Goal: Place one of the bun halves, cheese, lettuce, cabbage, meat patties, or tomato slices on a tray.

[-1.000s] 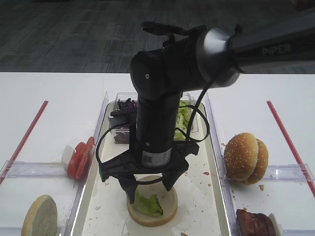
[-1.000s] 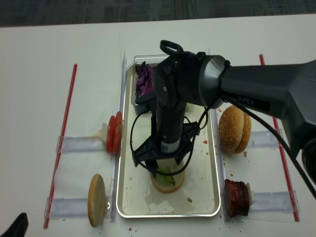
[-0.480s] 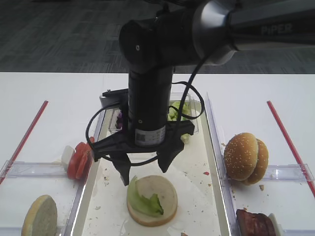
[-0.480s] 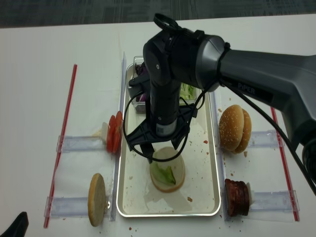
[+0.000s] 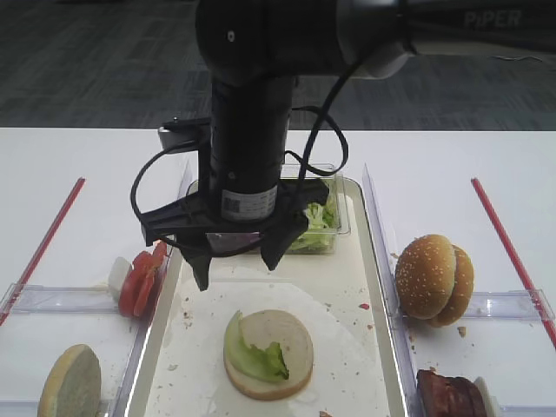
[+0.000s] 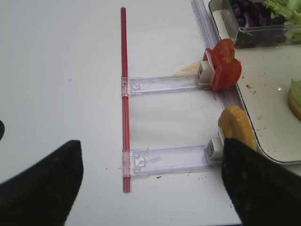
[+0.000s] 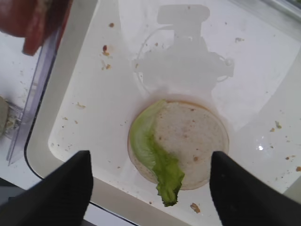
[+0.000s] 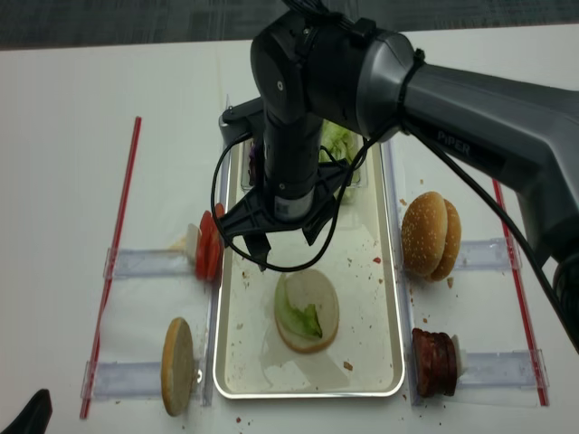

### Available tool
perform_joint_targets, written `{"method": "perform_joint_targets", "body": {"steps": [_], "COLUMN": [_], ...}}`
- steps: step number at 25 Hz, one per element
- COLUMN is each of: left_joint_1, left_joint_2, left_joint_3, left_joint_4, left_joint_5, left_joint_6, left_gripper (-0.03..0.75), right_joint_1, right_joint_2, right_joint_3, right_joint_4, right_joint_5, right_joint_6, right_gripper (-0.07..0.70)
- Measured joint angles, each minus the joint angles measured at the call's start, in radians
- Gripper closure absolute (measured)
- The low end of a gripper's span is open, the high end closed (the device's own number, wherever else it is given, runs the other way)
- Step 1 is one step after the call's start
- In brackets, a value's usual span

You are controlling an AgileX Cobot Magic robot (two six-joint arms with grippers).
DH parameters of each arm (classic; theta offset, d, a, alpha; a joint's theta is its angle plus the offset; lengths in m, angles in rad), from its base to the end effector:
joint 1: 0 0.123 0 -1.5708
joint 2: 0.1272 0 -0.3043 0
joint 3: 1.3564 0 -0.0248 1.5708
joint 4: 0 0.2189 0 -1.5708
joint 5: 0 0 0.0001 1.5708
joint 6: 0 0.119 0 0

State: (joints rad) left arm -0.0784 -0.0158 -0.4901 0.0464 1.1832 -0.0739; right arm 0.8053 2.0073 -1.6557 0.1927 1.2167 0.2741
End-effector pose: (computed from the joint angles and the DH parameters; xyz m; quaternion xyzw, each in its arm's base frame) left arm -0.0355 0.0079 0.2335 -0.0004 0.8819 -0.0128 0.4712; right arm 0.2558 0.2971 0.2304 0.2328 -0.9672 -0.1015 0.0088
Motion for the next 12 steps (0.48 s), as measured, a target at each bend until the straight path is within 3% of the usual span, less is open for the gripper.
{"method": "perform_joint_targets", "body": {"steps": [12], "left_joint_1": [0.000], "left_joint_2": [0.000], "left_joint_3": [0.000], "left_joint_4": [0.000], "left_joint_5": [0.000], "left_joint_6": [0.000], "left_gripper": [0.141], "right_joint_1": [0.000], "right_joint_2": [0.004], "right_joint_3": [-0.053], "right_joint_4": [0.008], "right_joint_5": [0.006], "right_joint_6": [0.001], "right_gripper": [0.099]}}
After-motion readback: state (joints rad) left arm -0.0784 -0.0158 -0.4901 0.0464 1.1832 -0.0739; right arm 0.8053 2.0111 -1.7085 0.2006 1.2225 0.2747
